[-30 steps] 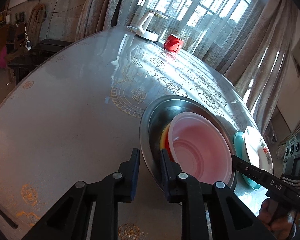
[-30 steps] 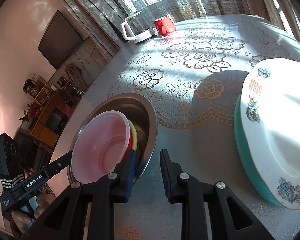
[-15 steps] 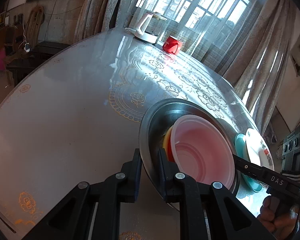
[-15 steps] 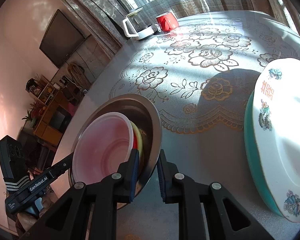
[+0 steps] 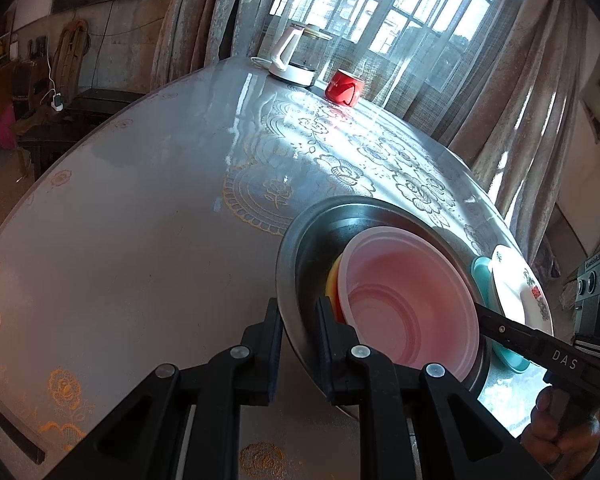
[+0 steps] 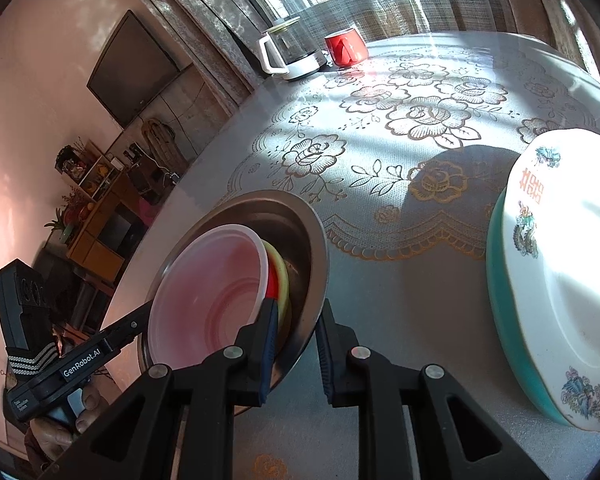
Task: Organize plates and bowls
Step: 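Grasp the rim of the steel basin with both grippers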
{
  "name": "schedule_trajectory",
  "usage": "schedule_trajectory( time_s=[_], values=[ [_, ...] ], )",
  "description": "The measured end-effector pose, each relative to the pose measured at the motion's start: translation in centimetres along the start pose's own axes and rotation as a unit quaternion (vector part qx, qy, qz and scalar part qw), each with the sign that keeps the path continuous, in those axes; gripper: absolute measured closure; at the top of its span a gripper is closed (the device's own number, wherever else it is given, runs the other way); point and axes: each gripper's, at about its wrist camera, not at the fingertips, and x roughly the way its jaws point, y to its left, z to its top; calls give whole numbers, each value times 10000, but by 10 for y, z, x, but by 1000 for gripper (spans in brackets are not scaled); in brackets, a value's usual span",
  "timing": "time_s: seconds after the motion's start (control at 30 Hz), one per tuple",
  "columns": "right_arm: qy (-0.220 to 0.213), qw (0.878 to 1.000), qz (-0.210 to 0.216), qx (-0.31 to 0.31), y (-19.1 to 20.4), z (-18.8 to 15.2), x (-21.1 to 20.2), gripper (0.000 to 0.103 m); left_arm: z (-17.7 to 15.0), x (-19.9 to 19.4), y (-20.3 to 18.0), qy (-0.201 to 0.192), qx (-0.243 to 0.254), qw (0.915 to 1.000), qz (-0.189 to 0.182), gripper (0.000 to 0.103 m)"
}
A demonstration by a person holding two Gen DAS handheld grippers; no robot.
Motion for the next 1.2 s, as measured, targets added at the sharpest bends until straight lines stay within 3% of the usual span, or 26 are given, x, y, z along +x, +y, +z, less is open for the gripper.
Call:
schedule_trajectory(
  time_s=[0.7, 1.2],
  values=[
    [-436, 9990, -25, 129, -10, 2, -44, 84, 11, -17, -39, -147, 321, 9990, -289, 85],
    [-1053, 9928, -267, 499, -48, 7, -102, 84, 31, -6, -116, -117, 929, 9925, -787, 85]
  ],
)
